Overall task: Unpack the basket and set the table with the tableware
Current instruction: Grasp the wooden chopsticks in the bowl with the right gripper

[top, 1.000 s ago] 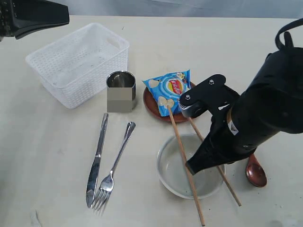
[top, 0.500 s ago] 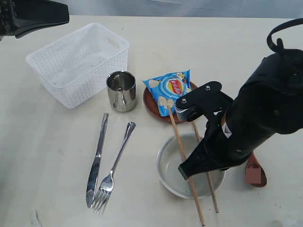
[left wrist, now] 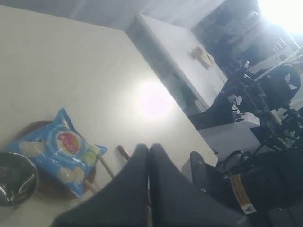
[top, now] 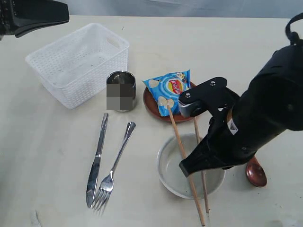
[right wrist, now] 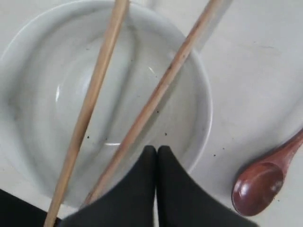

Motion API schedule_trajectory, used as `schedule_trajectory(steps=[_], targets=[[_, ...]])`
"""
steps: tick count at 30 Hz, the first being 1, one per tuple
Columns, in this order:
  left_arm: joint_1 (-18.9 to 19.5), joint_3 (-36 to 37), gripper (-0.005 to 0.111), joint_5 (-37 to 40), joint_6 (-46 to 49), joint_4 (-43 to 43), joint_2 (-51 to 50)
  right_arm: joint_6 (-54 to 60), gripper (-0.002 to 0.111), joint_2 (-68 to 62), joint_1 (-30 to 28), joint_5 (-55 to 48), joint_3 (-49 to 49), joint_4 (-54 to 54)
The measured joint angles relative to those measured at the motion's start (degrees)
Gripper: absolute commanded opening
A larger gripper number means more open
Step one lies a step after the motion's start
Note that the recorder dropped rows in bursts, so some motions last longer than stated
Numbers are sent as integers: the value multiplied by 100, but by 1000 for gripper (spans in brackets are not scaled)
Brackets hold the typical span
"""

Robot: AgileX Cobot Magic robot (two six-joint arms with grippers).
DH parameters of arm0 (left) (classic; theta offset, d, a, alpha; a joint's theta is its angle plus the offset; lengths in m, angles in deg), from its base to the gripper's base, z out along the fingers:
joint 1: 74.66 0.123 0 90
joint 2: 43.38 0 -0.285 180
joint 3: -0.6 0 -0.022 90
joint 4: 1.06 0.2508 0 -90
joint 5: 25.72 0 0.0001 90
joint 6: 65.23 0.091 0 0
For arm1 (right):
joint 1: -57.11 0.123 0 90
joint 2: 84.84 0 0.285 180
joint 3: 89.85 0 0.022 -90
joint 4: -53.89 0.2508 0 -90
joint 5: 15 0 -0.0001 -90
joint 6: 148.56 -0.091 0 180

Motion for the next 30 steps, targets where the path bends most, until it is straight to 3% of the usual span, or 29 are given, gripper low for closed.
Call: schedule_trajectory(steps=[3,6,10,11,28,30], targets=[[0,0,0,0,13,0,0,-73,5,237,0,-331,-180,-11],[0,0,0,0,42,-4,0,-191,28,403,0,-505,-306,159],[0,0,0,0,63,-48,0,-243,73,401,0,-529,-319,689],[0,0,0,0,63,-48,0,-252,77,392,10,-485,-319,774],[0,0,0,0,67,-184,0,-607,77,-760,10,443,-335,842],[0,0,0,0,88,-194,0,-607,71,-837,10,525,-335,842]])
